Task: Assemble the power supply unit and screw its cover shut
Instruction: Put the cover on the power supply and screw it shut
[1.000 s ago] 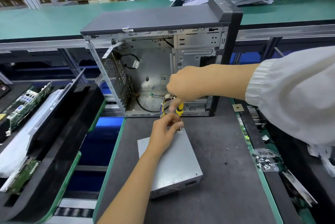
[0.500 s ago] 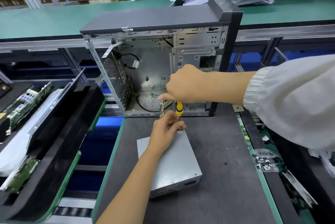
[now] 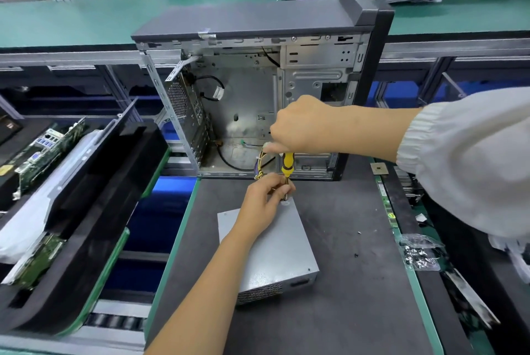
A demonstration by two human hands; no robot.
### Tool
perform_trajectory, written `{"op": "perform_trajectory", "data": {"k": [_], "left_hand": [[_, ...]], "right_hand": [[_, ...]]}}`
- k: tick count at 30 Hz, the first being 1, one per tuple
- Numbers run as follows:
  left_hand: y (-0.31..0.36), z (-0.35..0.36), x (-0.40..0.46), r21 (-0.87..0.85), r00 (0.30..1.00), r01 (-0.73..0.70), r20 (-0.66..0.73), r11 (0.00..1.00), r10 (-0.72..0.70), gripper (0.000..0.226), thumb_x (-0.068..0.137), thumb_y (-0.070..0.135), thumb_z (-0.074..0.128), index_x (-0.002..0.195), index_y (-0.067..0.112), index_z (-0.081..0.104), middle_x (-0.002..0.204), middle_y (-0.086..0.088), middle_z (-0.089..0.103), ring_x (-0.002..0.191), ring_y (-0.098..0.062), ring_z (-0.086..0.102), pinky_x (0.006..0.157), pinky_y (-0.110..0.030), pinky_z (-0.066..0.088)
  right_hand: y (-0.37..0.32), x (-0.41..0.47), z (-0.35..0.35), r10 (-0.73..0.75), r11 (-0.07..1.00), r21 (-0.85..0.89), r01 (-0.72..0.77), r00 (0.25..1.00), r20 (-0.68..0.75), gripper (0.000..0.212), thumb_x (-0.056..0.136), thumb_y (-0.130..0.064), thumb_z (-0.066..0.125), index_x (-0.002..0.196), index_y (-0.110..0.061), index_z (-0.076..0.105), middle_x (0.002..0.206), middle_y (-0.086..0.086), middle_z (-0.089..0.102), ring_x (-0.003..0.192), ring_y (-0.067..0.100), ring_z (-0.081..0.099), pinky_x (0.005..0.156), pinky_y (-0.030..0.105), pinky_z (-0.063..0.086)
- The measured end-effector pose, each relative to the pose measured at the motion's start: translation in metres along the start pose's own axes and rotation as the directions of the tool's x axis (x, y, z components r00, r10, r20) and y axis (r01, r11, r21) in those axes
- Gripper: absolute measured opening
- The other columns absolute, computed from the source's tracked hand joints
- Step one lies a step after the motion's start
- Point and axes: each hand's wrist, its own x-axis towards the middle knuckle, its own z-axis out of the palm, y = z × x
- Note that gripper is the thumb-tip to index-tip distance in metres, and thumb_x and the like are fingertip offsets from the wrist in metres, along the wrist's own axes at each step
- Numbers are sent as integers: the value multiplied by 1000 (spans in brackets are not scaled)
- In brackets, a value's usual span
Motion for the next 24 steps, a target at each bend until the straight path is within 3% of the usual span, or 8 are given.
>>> {"op": "perform_trajectory", "data": {"k": [3,6,8,12,15,19,22,24], "left_hand": [[3,0,1,21,1000,-4,-11,1000,5,10,89,1,64,80,5,63,84,-5,68,76,-21,60,75,-32,50],[1,-2,1,45,999,-21,-35,999,22,10,88,-1,64,79,2,64,81,-9,68,74,-23,60,75,-37,49],[0,-2,2,45,999,-15,-35,999,17,10,89,0,65,82,5,68,82,-4,70,76,-17,62,76,-31,51],[-1,0,2,-2,1000,21,-12,1000,-21,21,93,0,60,97,17,72,84,-2,73,80,-9,67,77,-12,49],[-3,0,2,-17,1000,29,12,999,-29,23,96,3,57,100,23,68,82,5,73,81,-4,67,78,-8,46],[-3,1,2,-97,998,53,-13,994,-54,12,93,10,64,90,20,59,80,4,74,81,-8,70,79,-14,49],[-5,1,1,-141,997,70,-14,988,-73,8,94,7,61,90,12,56,80,-2,75,81,-13,71,81,-22,53],[-7,-1,2,-185,996,86,-21,979,-92,6,95,4,59,91,9,59,81,-5,75,84,-15,72,82,-24,54]], "right_hand": [[-2,4,1,-37,999,14,37,998,48,52,93,-59,34,78,-10,45,79,4,51,61,22,47,50,29,32],[3,4,-1,-249,962,143,234,963,99,27,88,-30,62,104,-14,47,101,2,41,71,22,49,45,28,25],[7,1,-1,-302,939,195,283,951,73,19,85,-16,62,99,-17,48,99,-1,39,69,18,43,47,27,24],[9,3,4,-195,970,162,181,978,78,24,93,-31,56,96,-7,56,87,6,56,74,25,57,59,35,46],[8,3,7,-111,985,139,104,993,39,38,99,-37,42,73,-10,42,64,3,43,57,23,47,52,31,41],[-2,5,5,11,995,100,-12,1000,9,53,101,-46,25,60,-12,30,58,1,36,47,17,35,45,27,28],[-5,7,-4,-15,993,116,9,998,54,49,96,-52,36,78,-7,41,65,2,36,49,16,32,43,27,21],[0,6,-10,-186,967,201,159,975,122,27,91,-35,57,101,-13,44,87,4,41,56,15,34,45,27,21]]}}
